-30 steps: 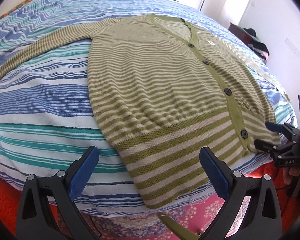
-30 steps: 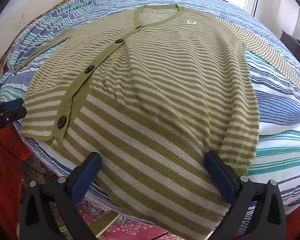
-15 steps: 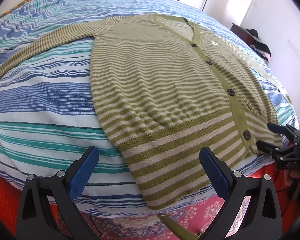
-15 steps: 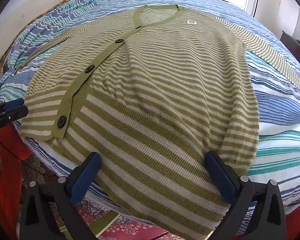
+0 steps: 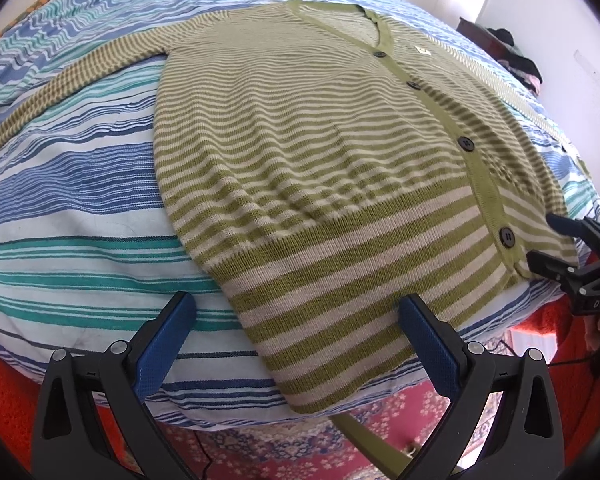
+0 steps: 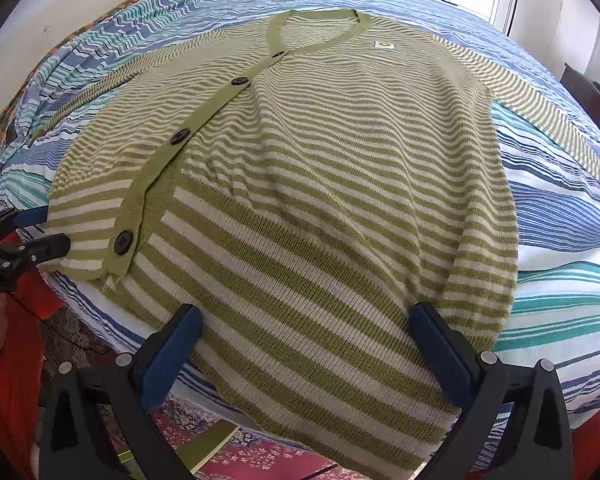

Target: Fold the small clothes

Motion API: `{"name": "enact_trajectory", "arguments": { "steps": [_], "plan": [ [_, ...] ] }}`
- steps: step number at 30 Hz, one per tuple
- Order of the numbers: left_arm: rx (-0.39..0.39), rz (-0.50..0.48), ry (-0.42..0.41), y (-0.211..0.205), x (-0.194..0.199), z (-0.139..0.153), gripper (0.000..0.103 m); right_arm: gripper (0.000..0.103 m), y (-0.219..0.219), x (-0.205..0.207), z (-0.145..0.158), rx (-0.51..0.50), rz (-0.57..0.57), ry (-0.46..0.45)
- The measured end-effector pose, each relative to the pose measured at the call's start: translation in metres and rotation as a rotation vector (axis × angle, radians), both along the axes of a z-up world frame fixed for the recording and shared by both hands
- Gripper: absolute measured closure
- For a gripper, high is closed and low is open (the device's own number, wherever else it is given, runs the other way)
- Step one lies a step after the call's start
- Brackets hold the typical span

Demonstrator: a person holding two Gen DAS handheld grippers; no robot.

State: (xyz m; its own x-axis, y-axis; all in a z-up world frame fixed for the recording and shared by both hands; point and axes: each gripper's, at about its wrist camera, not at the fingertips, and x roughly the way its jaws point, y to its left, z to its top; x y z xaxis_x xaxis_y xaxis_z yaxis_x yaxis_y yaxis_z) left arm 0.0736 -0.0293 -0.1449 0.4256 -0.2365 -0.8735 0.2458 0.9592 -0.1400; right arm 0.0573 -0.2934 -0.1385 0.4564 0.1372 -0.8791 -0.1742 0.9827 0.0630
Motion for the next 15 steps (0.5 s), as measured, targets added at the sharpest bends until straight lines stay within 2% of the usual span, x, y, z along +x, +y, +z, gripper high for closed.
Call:
{"name": "enact_trajectory", "arguments": {
  "steps": [15],
  "plan": [
    [-0.007,0.003,0.002,0.0042,-0.0004,0.0001,0.002,0.0,0.0007,-0.0003,0.0001,-0.001,0.0,-0.001]
  ]
}}
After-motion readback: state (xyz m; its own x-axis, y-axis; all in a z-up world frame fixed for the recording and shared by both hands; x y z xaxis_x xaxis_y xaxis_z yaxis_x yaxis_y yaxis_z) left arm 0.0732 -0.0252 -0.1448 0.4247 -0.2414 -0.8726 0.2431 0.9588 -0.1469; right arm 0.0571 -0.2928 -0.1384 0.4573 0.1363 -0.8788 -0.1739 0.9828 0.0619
